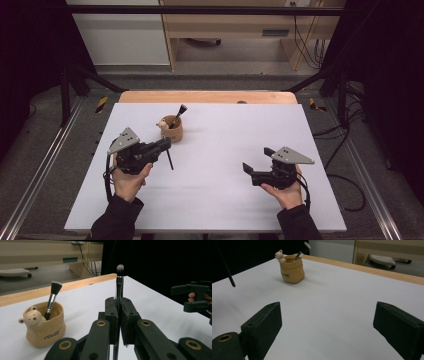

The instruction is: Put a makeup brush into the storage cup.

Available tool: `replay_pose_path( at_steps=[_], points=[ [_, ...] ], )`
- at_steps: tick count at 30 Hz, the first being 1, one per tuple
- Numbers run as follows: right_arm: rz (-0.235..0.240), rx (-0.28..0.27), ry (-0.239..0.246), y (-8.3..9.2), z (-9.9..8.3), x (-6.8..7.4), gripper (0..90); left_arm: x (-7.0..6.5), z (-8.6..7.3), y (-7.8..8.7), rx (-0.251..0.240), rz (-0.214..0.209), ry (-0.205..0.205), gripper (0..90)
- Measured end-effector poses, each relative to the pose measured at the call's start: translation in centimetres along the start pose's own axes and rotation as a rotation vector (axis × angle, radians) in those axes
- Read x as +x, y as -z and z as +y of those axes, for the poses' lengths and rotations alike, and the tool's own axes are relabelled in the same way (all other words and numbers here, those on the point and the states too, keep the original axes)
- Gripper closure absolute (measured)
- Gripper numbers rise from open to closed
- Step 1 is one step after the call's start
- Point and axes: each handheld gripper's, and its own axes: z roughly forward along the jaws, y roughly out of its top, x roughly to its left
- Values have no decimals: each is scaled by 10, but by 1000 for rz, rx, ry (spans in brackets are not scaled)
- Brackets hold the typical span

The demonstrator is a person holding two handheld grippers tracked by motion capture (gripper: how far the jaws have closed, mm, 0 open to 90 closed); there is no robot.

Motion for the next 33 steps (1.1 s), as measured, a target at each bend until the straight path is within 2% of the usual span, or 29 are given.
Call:
replay_pose_path(
  at_steps=[19,33],
  points=[
    [-72,-16,-34,26,-14,-27,70,10,16,4,-3,28,-23,847],
    [-99,-24,-39,39,-21,-39,67,16,29,-4,5,47,-38,848]
  ],
)
